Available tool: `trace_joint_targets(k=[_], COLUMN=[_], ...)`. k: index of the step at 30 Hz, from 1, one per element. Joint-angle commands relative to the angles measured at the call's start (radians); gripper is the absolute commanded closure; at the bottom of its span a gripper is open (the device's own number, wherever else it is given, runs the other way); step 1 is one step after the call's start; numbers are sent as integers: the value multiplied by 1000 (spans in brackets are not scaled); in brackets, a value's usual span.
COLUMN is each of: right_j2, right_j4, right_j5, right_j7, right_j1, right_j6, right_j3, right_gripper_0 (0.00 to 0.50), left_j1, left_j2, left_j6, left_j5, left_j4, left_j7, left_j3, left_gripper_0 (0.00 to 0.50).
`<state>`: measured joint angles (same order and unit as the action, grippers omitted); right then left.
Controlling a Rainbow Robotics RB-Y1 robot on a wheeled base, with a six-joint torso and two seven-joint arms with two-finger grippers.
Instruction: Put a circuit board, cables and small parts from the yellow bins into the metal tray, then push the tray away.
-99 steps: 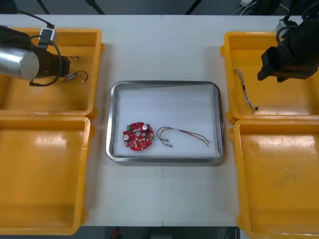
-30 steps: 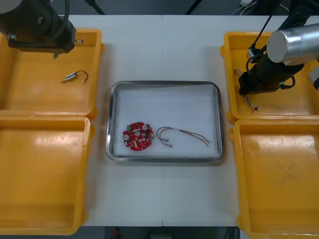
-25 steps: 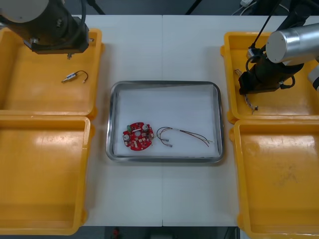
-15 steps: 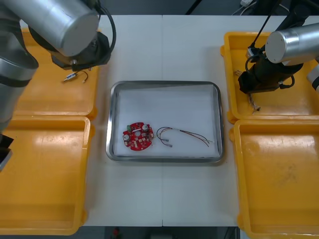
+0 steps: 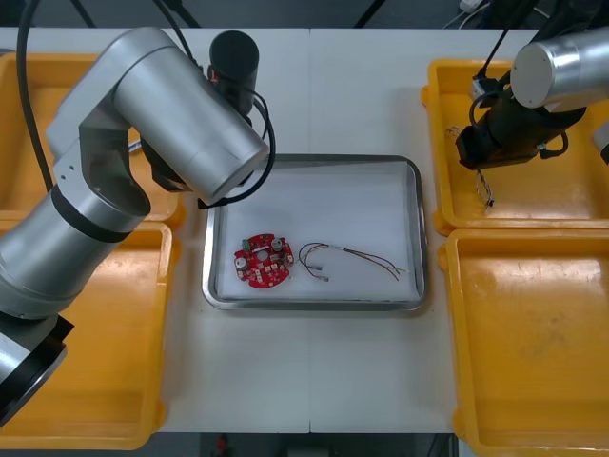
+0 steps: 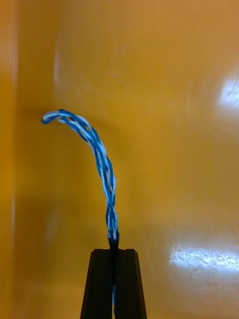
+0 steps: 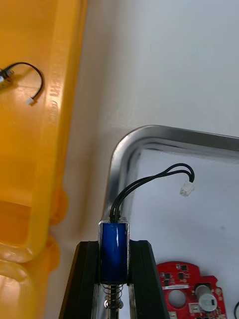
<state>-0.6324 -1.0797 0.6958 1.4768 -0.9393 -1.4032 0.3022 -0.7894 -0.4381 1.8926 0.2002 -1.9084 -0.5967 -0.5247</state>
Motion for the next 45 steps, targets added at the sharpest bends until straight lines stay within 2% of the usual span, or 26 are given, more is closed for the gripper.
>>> trace_joint_targets(k=[1,7,13,16,25,32,34,38,45], right_j2=[-39,-70,-95,-108,-121,-121,-121,-125,-128], right_j4=[-85,-167,-239,-286,-433,-582,-631,-663,-694], right_j5=[-7,5,27,42,82,116,151,194,200], right_j7=[54,88,217,269,293,304,307,310,310], right_j1=[10,10,10,10,33,106,137,160,185], right_j6=[-42,-129,-243,-310,-458,-484,-484,-487,-497], right_j3=[-98,-161,-229,-253,-302,-338,-350,-371,-377], right_gripper_0=[500,500,500,500,500,500,500,500,500], left_j1=[18,19,22,22,22,24,24,22,24], left_j2=[25,36,38,41,56,55,55,50,36], left_j6=[-63,-115,-167,-199,-286,-343,-343,-343,-343], left_j5=[-16,-19,-25,-56,-82,-97,-94,-94,-88], left_j4=[-29,-29,-14,15,121,169,167,169,172], left_j7=[175,207,224,232,244,258,262,267,281], left_j3=[-54,-97,-135,-170,-209,-238,-238,-247,-274], left_gripper_0=[500,500,500,500,500,500,500,496,471])
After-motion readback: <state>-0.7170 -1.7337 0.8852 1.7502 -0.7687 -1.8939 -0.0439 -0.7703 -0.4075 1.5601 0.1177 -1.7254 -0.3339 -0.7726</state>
